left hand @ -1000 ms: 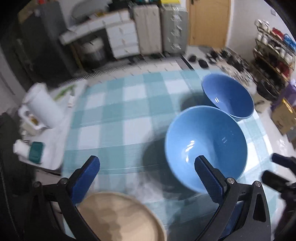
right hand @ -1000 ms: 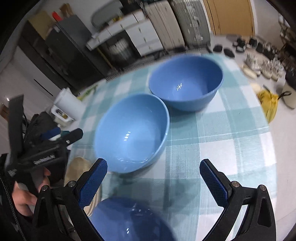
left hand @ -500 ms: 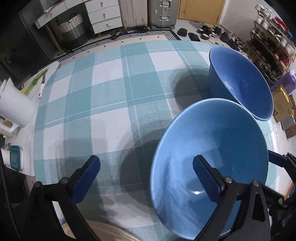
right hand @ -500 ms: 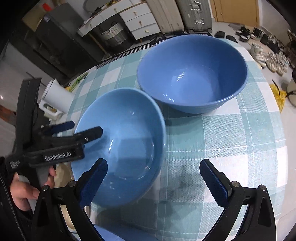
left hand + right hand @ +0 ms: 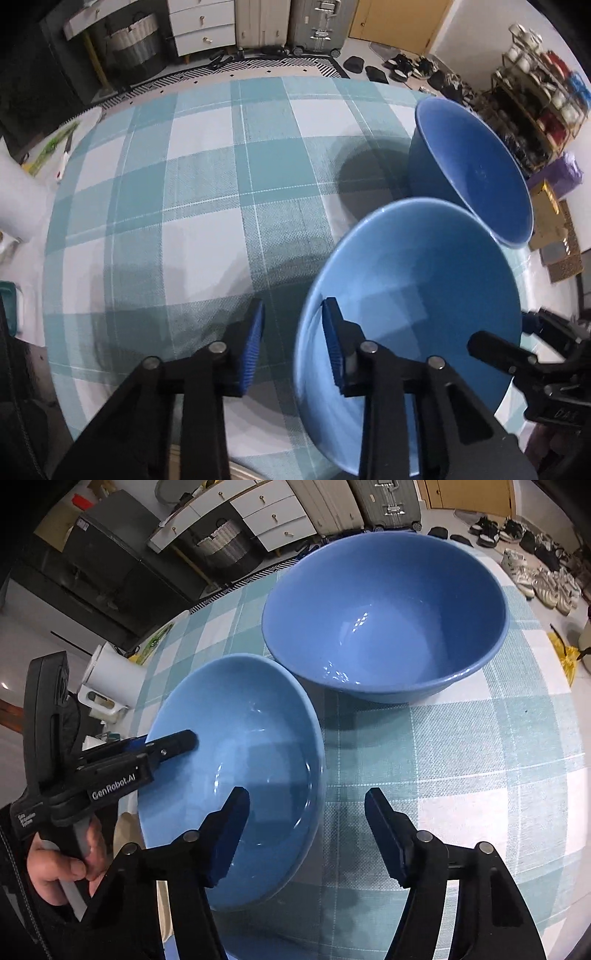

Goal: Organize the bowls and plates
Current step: 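Close the left gripper on the bowl rim while the right gripper grasps the rim too, then lift and carry the blue bowl with both grippers over another blue bowl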

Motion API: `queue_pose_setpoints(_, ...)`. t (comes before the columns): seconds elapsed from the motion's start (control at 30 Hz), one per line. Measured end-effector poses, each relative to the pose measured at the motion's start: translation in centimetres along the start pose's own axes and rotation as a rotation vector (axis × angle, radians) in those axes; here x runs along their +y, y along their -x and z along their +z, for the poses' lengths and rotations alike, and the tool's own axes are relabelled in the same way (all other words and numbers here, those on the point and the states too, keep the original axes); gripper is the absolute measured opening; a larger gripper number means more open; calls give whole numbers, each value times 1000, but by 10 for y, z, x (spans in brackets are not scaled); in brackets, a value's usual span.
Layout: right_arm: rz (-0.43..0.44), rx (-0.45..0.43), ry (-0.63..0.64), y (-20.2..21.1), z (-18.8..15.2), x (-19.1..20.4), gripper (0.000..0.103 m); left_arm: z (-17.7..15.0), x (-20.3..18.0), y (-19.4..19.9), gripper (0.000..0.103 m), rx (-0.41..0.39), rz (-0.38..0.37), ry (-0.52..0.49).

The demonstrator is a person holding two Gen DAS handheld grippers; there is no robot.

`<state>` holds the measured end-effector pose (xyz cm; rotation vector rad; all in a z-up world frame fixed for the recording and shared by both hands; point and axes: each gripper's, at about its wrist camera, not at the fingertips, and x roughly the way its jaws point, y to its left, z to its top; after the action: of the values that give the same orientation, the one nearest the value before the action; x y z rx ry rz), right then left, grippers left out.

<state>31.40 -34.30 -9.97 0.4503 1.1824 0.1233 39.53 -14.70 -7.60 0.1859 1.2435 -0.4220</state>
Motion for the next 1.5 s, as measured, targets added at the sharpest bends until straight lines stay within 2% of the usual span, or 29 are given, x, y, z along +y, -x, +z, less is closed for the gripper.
queue_pose_setpoints(0.07,-10,7,6,1,-1,2,52,-3,-3,1,17,4,1,-16)
queue_pose_setpoints(0.13,-10,16,8,1,-1,2,49,-3,-5,2,14,16,-21,-22)
queue_pose_setpoints(0.2,-1,35,16,0,-2,4,42,-4,-8,4,13,13,-26,-37)
queue_pose_setpoints(0.27,8,60,30,-2,-2,5,42,-4,-9,5,13,10,-33,-42)
queue_pose_setpoints(0.47,-78,66,77,-5,0,15,28,-5,-10,-2,13,37,9,-57)
queue_pose_setpoints(0.6,-119,69,93,-5,-1,17,16,-6,-7,-3,12,59,-10,-31)
queue_pose_setpoints(0.77,-135,77,87,-4,-1,16,12,-8,-7,0,12,93,-26,-27)
queue_pose_setpoints(1.0,-125,57,63,7,3,18,11,-9,-9,10,11,101,2,-41)
queue_pose_setpoints(1.17,-121,45,55,20,3,20,11,-10,-8,16,11,121,-26,-32)
queue_pose_setpoints(1.5,-99,11,58,51,-9,23,11,-20,-14,40,11,101,-39,-45)
